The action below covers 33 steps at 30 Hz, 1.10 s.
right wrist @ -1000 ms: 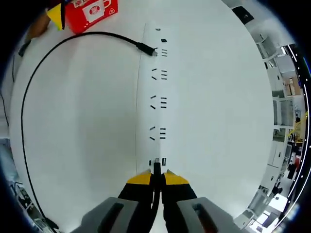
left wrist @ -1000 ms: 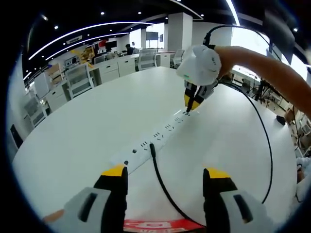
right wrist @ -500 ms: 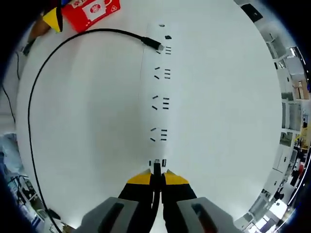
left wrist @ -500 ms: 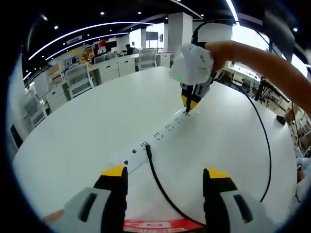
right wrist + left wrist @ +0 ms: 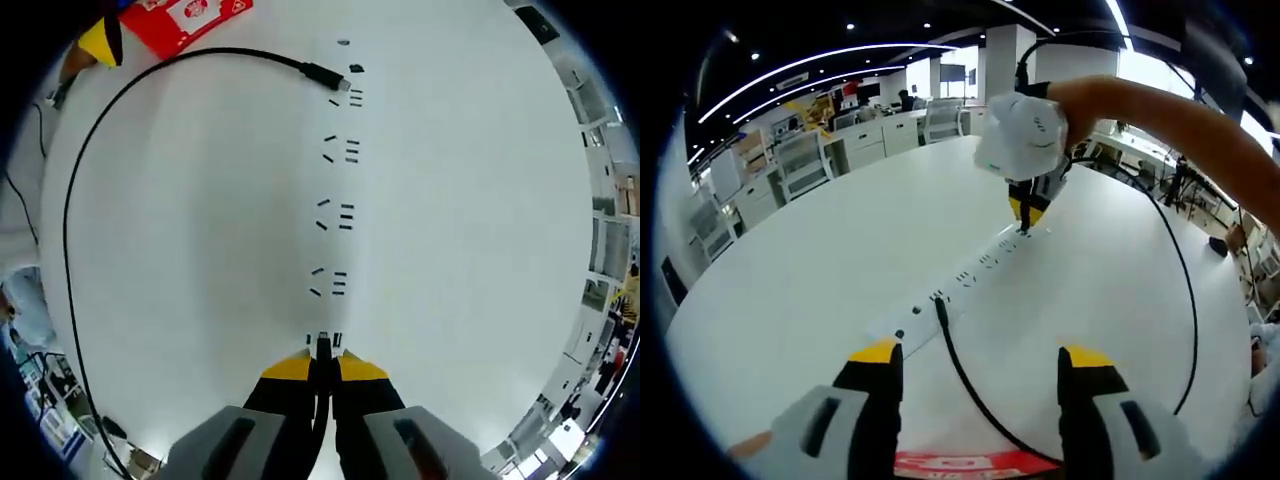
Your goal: Find the data cable on the table. Grasp the USB connector end of the cable and insert it into the USB port on the table
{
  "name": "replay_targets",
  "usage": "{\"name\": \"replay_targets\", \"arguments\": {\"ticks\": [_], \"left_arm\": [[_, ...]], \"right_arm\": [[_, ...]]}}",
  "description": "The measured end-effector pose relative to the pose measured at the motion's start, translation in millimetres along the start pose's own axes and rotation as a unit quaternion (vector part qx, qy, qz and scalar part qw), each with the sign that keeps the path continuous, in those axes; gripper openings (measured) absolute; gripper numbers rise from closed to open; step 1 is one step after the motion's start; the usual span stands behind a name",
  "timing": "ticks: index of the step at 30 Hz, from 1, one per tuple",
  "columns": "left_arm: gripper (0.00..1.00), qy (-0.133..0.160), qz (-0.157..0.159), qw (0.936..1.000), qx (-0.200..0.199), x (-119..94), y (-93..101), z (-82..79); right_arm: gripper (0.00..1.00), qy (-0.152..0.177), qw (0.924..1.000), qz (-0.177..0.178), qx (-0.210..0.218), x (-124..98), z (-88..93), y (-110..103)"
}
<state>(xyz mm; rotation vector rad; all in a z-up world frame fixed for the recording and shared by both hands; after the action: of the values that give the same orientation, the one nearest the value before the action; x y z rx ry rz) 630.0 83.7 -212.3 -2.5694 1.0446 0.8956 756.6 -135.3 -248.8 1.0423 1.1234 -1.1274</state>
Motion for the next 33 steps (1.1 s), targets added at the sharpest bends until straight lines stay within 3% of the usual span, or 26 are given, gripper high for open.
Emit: {"name": "replay_targets", "arguments": {"ticks": [7, 28, 33], "left_arm": [[0.63, 0.0, 0.0, 1.0, 0.0, 0.1, -0.2, 0.0], [0.63, 0.004, -0.001, 1.0, 0.0, -0.9, -0.5, -0.6], [0.63, 0.003, -0.001, 1.0, 0.0, -0.9, -0.5, -0.5]], "right_arm": [[0.08, 0.002, 1.0, -0.002, 0.002, -1.3, 0.5, -0.2], [0.07, 0.05, 0.9984, 0.016, 0.018, 5.9, 7.6, -2.1], [0.08, 0.045, 0.9989, 0.011, 0.004, 6.4, 6.0, 3.2]]}}
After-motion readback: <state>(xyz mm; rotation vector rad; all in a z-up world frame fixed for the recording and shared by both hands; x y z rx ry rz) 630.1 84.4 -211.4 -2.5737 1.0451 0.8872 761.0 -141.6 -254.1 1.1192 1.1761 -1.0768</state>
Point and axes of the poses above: the point that each gripper's makers call its tool centre point, and the gripper's own axes: x roughly forward along the fingers, y roughly to its right, z roughly out of its underside, the point moved 9 cm from there along -x, roughly backward along the fingers, and after that the axes turned 3 degrees about y, right-handed, at the moved point
